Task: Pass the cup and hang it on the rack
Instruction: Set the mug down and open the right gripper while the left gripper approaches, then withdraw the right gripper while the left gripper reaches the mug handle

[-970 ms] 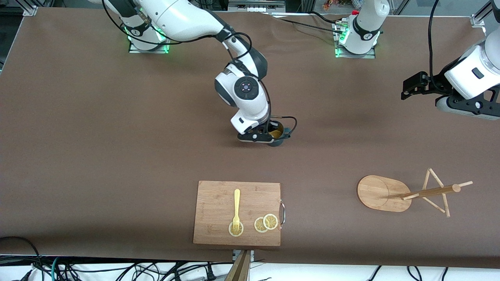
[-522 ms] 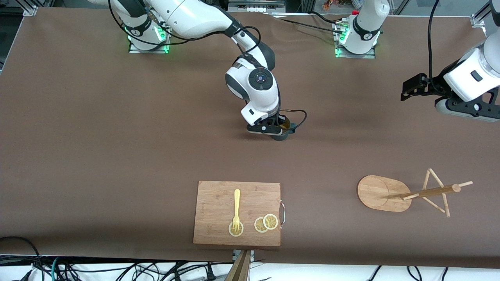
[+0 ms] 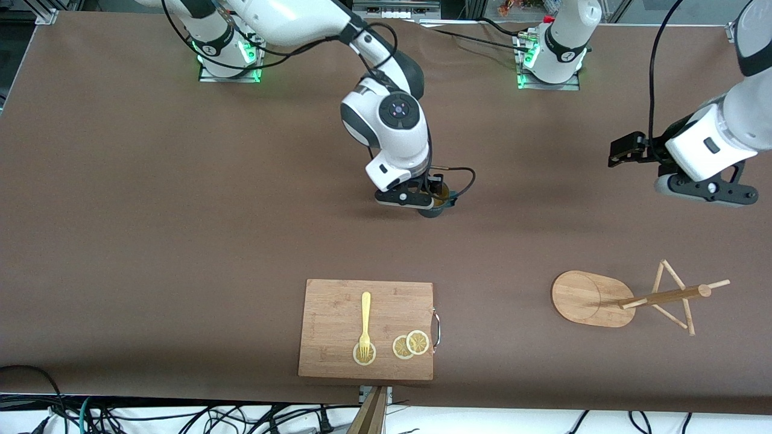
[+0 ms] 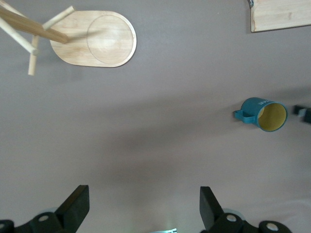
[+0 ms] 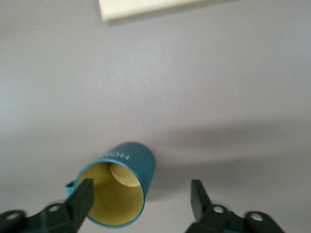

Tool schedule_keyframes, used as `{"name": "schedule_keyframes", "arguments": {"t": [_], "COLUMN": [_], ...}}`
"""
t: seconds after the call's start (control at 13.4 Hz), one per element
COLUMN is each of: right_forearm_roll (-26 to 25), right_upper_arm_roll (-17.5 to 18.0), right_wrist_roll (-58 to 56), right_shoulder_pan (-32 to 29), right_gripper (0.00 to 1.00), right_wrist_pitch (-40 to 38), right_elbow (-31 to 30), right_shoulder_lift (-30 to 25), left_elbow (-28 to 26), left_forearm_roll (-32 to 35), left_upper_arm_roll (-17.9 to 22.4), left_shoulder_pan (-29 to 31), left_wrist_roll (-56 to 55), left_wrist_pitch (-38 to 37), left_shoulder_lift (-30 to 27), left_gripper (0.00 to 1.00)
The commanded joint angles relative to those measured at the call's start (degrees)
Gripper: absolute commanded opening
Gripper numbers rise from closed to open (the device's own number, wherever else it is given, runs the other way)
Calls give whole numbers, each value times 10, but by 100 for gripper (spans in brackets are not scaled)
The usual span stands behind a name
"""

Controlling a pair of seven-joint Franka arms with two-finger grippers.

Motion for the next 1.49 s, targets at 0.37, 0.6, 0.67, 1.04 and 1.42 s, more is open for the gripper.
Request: {"name": "schedule_keyframes", "arguments": {"t": [0.37, 0.6, 0.67, 1.04, 1.42], "right_forearm_roll": [76, 90, 90, 74, 20], "right_upper_arm_roll": [-67, -89, -108, -10, -8], "right_wrist_roll": [-284, -405, -430, -485, -507], "right_shoulder_pan": [-165, -233, -236, -394, -392], "right_gripper": [100, 100, 100, 100, 100], "right_wrist_pitch": [-247, -306, -298, -282, -282], "right_elbow": [-60, -144, -205, -313, -300], "right_shoulder_lift": [-207, -316, -363, -474, -475], "left_elbow": [-2, -48, -82, -185, -331], "left_forearm_roll": [-128, -171, -207, -294, -497], "left_upper_arm_roll": [-14, -14, -14, -15, -15], "left_shoulder_pan": [4, -2, -1, -17, -18], "left_wrist_roll": [290, 453, 510, 751, 1047], "left_wrist_pitch": [22, 72, 102, 227, 343], "left_shoulder_lift": [105, 103, 103, 94, 95], "left_gripper": [100, 100, 100, 100, 100]}}
